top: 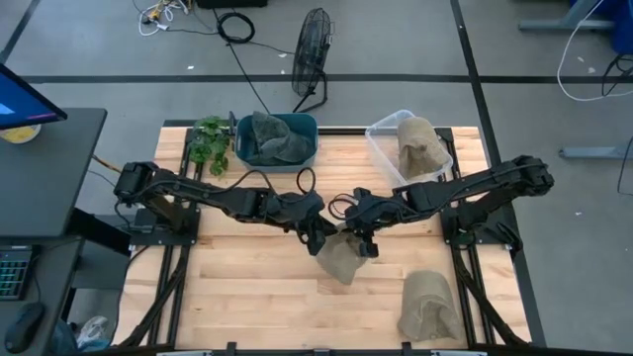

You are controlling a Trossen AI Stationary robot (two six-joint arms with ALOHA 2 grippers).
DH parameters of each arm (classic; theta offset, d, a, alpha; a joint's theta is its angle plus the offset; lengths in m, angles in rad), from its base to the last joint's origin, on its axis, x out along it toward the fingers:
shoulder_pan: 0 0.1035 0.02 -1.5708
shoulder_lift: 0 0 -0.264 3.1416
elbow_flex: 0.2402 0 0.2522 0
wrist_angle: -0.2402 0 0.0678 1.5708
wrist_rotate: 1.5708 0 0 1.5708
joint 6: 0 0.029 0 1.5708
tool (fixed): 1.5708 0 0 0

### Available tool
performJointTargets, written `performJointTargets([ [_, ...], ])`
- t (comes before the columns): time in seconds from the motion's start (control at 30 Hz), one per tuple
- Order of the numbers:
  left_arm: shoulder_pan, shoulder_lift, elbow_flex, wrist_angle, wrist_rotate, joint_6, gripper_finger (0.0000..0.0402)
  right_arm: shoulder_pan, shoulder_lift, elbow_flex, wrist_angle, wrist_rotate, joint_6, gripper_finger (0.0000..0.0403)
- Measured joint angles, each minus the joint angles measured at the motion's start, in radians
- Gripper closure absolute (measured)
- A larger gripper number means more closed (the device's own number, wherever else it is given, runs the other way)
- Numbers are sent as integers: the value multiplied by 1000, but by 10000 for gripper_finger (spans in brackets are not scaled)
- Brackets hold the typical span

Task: Pick & Place hat
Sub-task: Put the left brown cap into the transparent bin

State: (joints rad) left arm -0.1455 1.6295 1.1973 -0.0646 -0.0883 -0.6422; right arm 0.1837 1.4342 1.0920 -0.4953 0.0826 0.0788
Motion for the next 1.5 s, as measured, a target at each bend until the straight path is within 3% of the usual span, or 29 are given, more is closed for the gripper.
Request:
performJointTargets([
  [0.17, 18, -9, 0, -3, -5, 1, 264, -3, -23, 49, -195, 128, 30, 378],
  [0.37, 48, -23, 1, 1, -20, 57, 238, -45, -73, 237, -522, 255, -38, 387],
  [0.53, 72, -23, 1, 1, -23, 60, 235, -110, -80, 417, -808, 485, -207, 387],
  [0.7, 83, -23, 0, 1, -22, 63, 235, -222, -81, 491, -946, 641, -426, 387],
  [0.9, 84, -23, 0, 0, -22, 82, 235, -367, -78, 491, -932, 750, -661, 387],
  [1.03, 84, -23, 0, 0, -22, 104, 234, -463, -77, 491, -902, 753, -655, 387],
  [1.13, 84, -23, 0, 0, -22, 105, 234, -528, -77, 481, -872, 689, -633, 387],
  [1.5, 84, -23, 0, 0, -22, 116, 234, -633, -77, 161, -548, 666, -841, 387],
])
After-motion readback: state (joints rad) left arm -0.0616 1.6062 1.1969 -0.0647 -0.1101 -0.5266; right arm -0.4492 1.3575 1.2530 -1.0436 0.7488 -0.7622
